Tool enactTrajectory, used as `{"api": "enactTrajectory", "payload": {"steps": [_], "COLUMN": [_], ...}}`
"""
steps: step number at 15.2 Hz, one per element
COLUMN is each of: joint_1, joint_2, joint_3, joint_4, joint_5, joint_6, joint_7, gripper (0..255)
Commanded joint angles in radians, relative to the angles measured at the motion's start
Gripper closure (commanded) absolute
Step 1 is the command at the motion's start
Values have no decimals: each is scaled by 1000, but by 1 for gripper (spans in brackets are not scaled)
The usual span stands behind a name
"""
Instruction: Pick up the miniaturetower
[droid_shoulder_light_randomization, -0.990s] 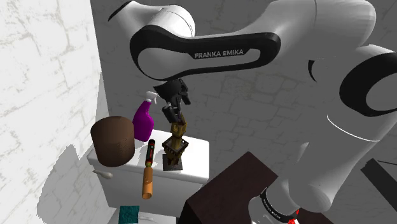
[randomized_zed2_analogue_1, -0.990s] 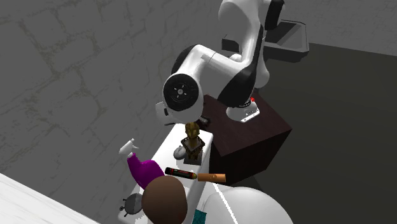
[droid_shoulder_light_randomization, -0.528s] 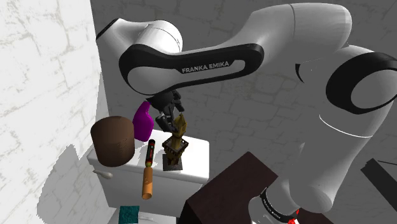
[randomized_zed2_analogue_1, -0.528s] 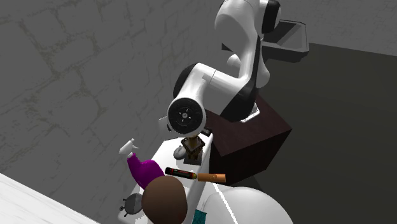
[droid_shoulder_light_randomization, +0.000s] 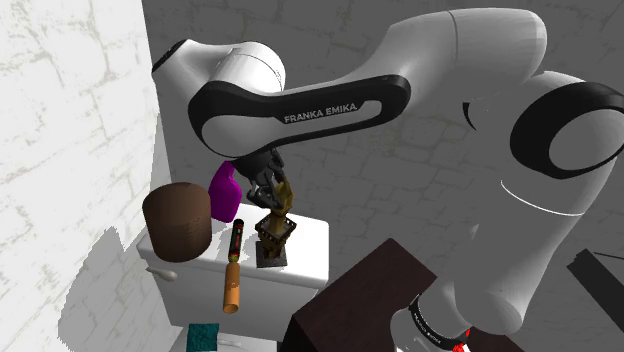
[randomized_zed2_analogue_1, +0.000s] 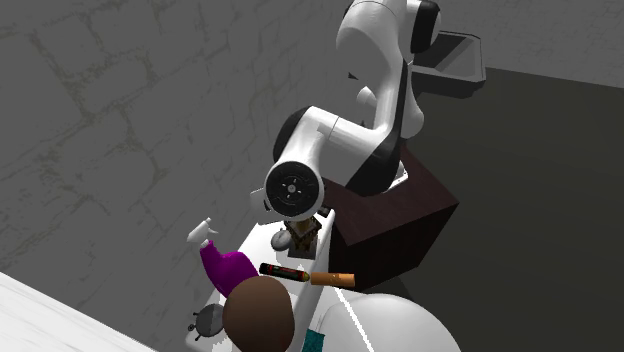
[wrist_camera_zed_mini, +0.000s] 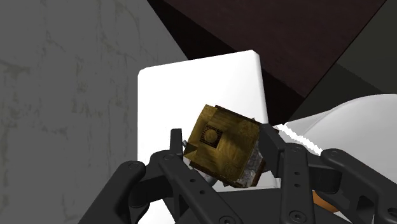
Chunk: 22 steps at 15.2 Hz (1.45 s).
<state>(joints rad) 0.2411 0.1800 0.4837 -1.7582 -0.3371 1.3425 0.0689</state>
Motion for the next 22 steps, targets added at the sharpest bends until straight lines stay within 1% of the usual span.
{"api": "enactTrajectory", "payload": {"steps": [1, 5, 20, 22], "joint_1": [0, 0, 12, 12], "joint_2": [1, 2, -12, -12], "joint_3": [0, 0, 5, 5], "joint_4": [-1, 0, 182, 184], "joint_5": [1, 0, -7, -7], "joint_6": [0, 1, -187, -189], "joint_7": [0, -1, -53, -54], "gripper": [255, 255, 255, 255]}}
